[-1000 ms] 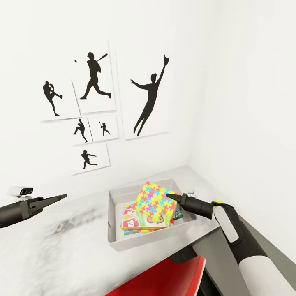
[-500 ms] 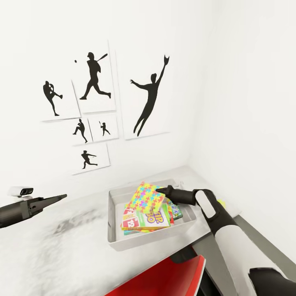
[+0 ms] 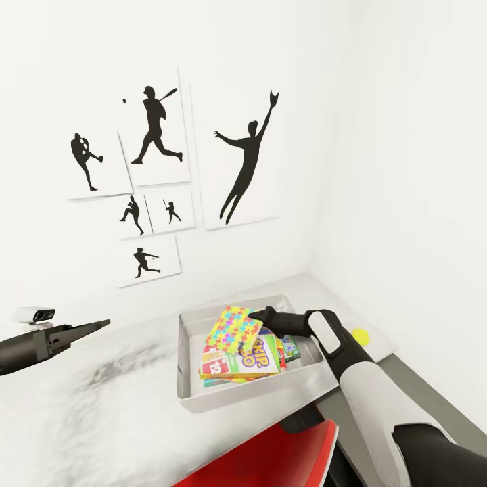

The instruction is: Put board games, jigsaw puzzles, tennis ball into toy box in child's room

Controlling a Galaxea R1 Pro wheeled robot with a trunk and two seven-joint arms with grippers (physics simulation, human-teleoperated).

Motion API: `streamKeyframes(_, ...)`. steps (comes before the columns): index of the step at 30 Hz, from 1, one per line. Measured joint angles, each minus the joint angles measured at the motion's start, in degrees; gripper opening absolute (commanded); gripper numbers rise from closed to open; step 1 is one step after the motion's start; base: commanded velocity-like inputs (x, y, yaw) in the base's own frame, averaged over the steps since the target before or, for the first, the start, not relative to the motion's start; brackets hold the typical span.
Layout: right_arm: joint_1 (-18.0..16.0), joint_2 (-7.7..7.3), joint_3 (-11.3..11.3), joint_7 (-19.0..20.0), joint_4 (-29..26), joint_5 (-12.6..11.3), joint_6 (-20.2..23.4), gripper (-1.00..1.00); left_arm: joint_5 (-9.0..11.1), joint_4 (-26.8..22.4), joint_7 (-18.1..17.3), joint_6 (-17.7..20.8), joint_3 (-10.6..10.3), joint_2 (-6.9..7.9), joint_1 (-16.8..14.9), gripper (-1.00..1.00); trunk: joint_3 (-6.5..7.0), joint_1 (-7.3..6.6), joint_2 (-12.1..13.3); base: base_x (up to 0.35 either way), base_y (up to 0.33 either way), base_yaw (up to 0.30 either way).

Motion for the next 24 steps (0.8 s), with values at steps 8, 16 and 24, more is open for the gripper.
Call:
streamKeyframes(8,0.0,0.0,0.2,0.1,2.6,0.2,-1.8,1.0,0.0,0.0,0.0,0.0,0.0,0.0,0.0,1.0,0.0,0.0,0.0,0.0,0.0,0.0)
streamKeyframes(16,0.0,-0.25,0.3,0.1,3.7,0.1,-2.8,1.0,0.0,0.0,0.0,0.0,0.0,0.0,0.0,1.0,0.0,0.0,0.0,0.0,0.0,0.0)
streamKeyframes(24,0.0,-0.7,0.2,0.2,3.7,0.2,-2.8,1.0,0.0,0.0,0.0,0.0,0.0,0.0,0.0,1.0,0.0,0.0,0.0,0.0,0.0,0.0)
